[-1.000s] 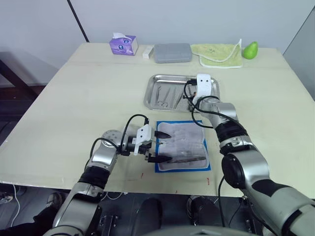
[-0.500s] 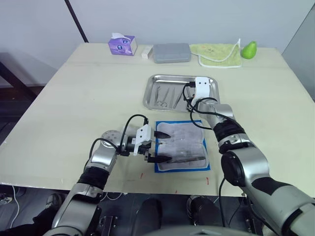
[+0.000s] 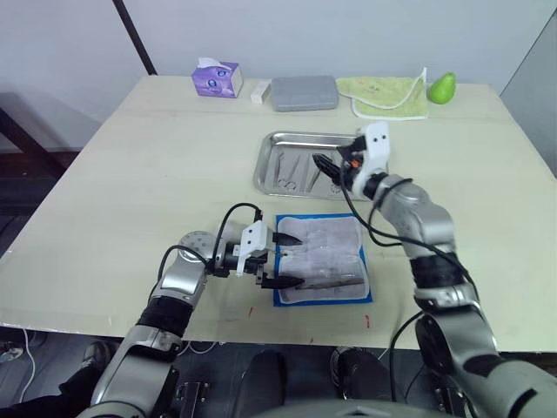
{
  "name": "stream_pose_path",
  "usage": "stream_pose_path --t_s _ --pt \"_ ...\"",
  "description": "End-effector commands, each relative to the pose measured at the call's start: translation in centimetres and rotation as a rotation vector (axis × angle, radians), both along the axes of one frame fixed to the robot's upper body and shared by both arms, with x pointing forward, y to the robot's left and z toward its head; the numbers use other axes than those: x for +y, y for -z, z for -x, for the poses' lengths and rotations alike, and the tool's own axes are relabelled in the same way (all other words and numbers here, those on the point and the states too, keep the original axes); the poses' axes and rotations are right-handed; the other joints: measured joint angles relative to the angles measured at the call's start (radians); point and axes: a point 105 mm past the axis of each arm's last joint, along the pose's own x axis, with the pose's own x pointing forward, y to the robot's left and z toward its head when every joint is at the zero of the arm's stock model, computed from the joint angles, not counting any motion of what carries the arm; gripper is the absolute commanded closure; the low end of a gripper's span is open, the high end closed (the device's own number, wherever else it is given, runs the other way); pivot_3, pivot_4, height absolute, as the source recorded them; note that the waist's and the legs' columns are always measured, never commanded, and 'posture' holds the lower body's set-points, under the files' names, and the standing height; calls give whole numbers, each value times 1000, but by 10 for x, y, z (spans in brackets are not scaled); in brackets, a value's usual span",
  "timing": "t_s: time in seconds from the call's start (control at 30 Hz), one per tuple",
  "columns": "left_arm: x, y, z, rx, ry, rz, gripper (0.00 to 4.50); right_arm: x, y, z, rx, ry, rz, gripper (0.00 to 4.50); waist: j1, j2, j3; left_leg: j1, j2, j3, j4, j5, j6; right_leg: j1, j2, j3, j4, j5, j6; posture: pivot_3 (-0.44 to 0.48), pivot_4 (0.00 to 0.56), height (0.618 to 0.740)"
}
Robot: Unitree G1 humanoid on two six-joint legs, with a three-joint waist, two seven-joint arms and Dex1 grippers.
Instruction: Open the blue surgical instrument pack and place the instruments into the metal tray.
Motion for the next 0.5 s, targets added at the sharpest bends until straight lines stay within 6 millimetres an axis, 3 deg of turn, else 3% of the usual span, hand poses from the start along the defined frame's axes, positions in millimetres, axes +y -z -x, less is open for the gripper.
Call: stream_pose_path --t_s 0.03,0.1,0.23,0.5 --pt "5 16 7 74 -6 -28 0 -6 -21 40 -101 -206 -2 976 -3 0 0 0 0 0 0 0 0 0 0 0 0 0 0 0 150 740" --pt "6 16 7 74 -5 -28 0 -19 -17 59 -101 -275 34 976 -2 0 0 1 0 0 0 0 0 0 0 0 0 0 0 0 150 740" --pt "7 16 6 76 -1 -32 0 -52 -2 94 -99 -402 201 156 5 -1 2 0 0 0 0 0 0 0 0 1 0 0 0 0 150 740" --pt "11 17 6 82 6 -38 0 -117 8 129 -32 -453 434 156 11 -3 3 2 0 0 1 0 0 0 1 2 -1 -1 2 0 150 740"
